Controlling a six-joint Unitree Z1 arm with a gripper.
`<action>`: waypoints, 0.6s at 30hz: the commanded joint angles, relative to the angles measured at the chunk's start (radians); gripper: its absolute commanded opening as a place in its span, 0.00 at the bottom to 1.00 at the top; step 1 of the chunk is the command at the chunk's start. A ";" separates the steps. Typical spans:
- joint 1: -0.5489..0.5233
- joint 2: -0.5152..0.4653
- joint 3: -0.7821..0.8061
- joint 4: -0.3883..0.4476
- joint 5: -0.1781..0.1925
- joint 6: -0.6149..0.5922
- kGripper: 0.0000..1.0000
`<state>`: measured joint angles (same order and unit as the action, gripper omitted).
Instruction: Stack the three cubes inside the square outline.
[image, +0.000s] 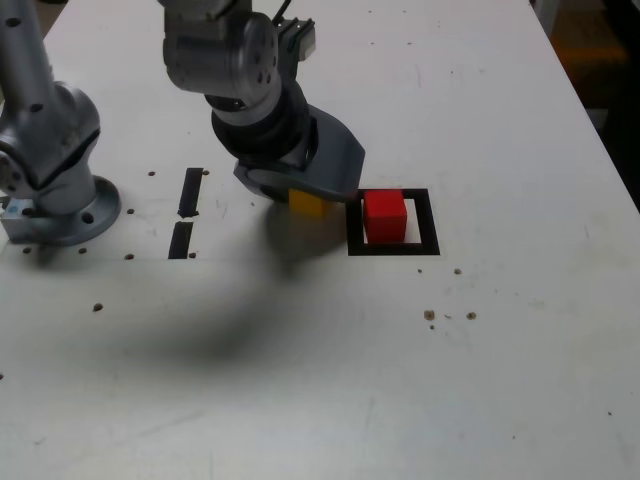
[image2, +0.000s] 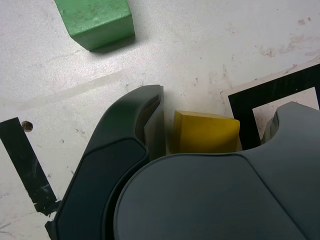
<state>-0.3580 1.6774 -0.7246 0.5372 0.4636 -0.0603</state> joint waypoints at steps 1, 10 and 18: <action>-0.002 0.007 0.006 0.000 0.004 -0.012 0.68; -0.002 0.000 0.033 0.001 0.020 -0.052 0.38; -0.002 -0.020 0.048 0.006 0.019 -0.061 0.25</action>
<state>-0.3591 1.6617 -0.6856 0.5380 0.4832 -0.1198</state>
